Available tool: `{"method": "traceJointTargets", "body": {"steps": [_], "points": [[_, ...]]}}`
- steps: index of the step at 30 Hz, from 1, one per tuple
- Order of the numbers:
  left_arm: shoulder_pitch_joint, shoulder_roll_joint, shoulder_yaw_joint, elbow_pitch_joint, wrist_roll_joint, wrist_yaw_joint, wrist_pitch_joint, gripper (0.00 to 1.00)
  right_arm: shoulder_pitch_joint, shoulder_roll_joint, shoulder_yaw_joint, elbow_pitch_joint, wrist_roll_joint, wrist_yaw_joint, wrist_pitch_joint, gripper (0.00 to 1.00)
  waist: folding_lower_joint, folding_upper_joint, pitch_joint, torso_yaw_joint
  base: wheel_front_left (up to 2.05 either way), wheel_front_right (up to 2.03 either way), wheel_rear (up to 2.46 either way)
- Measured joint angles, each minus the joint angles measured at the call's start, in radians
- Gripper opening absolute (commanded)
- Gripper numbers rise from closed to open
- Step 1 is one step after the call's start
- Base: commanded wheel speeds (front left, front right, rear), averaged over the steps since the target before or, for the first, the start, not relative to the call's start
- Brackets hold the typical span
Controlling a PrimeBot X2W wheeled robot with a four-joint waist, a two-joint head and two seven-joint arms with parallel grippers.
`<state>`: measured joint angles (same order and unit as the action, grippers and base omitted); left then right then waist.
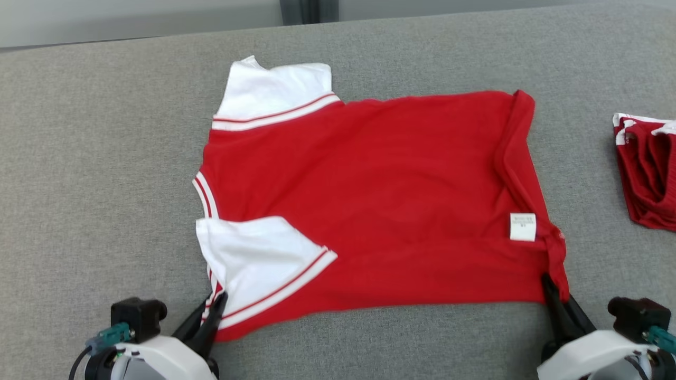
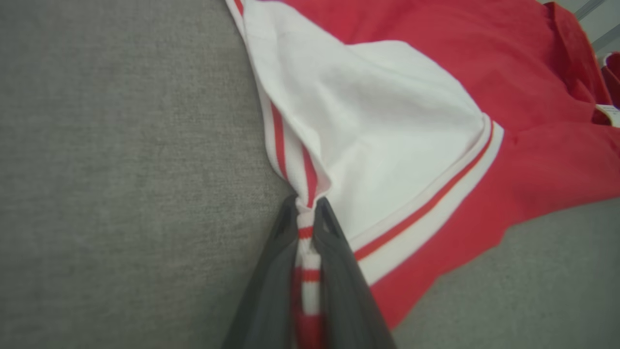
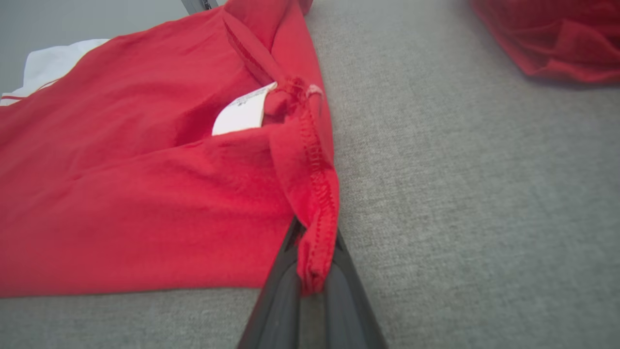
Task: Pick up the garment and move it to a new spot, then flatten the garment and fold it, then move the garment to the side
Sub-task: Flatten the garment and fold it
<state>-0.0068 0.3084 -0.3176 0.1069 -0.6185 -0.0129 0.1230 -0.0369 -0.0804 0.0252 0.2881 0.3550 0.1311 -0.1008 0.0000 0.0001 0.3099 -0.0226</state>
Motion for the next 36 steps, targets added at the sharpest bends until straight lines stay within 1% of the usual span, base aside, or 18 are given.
{"method": "traceJointTargets", "body": {"steps": [5,8,11,12,13,14,15,18,23,26,29,31,36], "points": [[0.082,0.026,0.006,-0.097,-0.010,0.040,0.042,0.00,0.088,-0.001,-0.031,-0.077,0.006,0.000,0.066,0.00,0.0000,0.0000,-0.013,0.006,0.00,0.00,0.00],[0.124,0.033,0.007,-0.146,-0.017,0.061,0.068,0.00,0.121,0.002,-0.052,-0.102,0.006,0.000,0.100,0.00,0.0000,0.0000,-0.017,0.008,0.00,0.00,0.00],[0.141,0.039,0.010,-0.171,-0.014,0.085,0.074,0.00,0.134,0.009,-0.067,-0.114,0.006,0.000,0.112,0.00,0.0000,0.0000,-0.018,0.011,0.00,0.00,0.00],[0.141,0.039,0.010,-0.173,-0.008,0.090,0.071,0.28,0.134,0.012,-0.071,-0.115,0.006,0.000,0.112,0.00,0.0000,0.0000,-0.018,0.012,0.00,0.00,0.00],[0.140,0.039,0.010,-0.173,-0.002,0.093,0.070,0.94,0.134,0.014,-0.072,-0.114,0.006,0.000,0.111,0.30,0.0000,0.0000,-0.019,0.013,0.00,0.00,0.00],[0.139,0.036,0.014,-0.171,-0.002,0.097,0.059,1.00,0.134,0.015,-0.073,-0.114,0.006,0.000,0.112,0.85,0.0000,0.0000,-0.020,0.014,0.00,0.00,0.00],[0.136,0.031,0.020,-0.169,0.001,0.106,0.047,1.00,0.133,0.016,-0.073,-0.115,0.007,0.000,0.111,1.00,0.0000,0.0000,-0.022,0.013,0.00,0.00,0.00],[0.114,0.026,0.041,-0.168,0.017,0.120,-0.004,1.00,0.131,0.020,-0.087,-0.132,0.007,0.000,0.096,1.00,0.0000,0.0000,-0.024,0.011,0.00,0.00,0.00],[0.057,0.020,0.073,-0.188,0.053,0.121,-0.118,1.00,0.108,0.023,-0.119,-0.208,0.005,0.000,0.030,1.00,0.0000,0.0000,-0.028,0.002,0.00,0.00,0.00],[0.005,0.018,0.084,-0.201,0.090,0.128,-0.180,1.00,0.070,0.025,-0.140,-0.266,-0.025,0.000,-0.039,1.00,0.0000,0.0000,-0.029,-0.001,0.00,0.00,0.00],[-0.048,0.011,0.089,-0.211,0.125,0.136,-0.239,1.00,0.045,0.026,-0.139,-0.303,-0.064,0.000,-0.073,1.00,0.0000,0.0000,-0.029,-0.002,0.00,0.00,0.00],[-0.080,0.011,0.087,-0.215,0.152,0.139,-0.265,1.00,0.028,0.027,-0.123,-0.316,-0.090,0.000,-0.077,1.00,0.0000,0.0000,-0.031,-0.003,0.00,0.00,0.00],[-0.100,0.011,0.075,-0.210,0.191,0.157,-0.278,1.00,0.011,0.030,-0.094,-0.332,-0.119,0.000,-0.081,1.00,0.0000,0.0000,-0.038,-0.006,0.00,0.00,0.00]]}}
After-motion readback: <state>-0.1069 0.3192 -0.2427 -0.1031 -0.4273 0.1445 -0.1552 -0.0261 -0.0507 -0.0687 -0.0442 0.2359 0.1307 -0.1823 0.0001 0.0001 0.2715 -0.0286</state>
